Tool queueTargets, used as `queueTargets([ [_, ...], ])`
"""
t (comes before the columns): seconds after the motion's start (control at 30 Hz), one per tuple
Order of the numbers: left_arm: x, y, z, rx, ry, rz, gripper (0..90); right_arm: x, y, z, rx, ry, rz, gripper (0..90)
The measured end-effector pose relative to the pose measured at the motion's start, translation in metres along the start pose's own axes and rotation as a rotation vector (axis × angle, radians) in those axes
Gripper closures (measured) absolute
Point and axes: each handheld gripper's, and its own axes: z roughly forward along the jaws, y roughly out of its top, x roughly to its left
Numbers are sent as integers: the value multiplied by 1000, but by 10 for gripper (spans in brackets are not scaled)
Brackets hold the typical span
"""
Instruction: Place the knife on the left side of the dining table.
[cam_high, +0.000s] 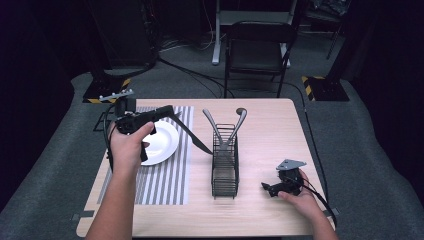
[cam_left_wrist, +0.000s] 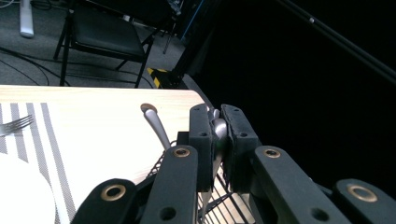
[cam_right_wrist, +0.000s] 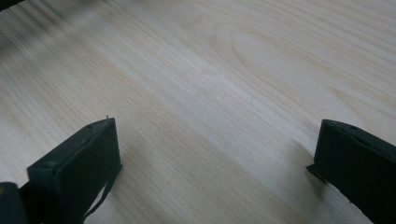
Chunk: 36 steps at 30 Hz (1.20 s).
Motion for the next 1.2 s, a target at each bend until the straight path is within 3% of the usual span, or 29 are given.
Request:
queueTargets([
  [0.33, 16, 1, -12, -35, 31, -31, 836, 0, 0, 0, 0, 0, 0, 0],
  [0.57, 32, -6, -11, -29, 56, -74, 836, 0, 0, 0, 1, 3, 1, 0],
  [1.2, 63, -31, -12, -8, 128, -123, 835, 0, 0, 0, 0, 1, 0, 0],
])
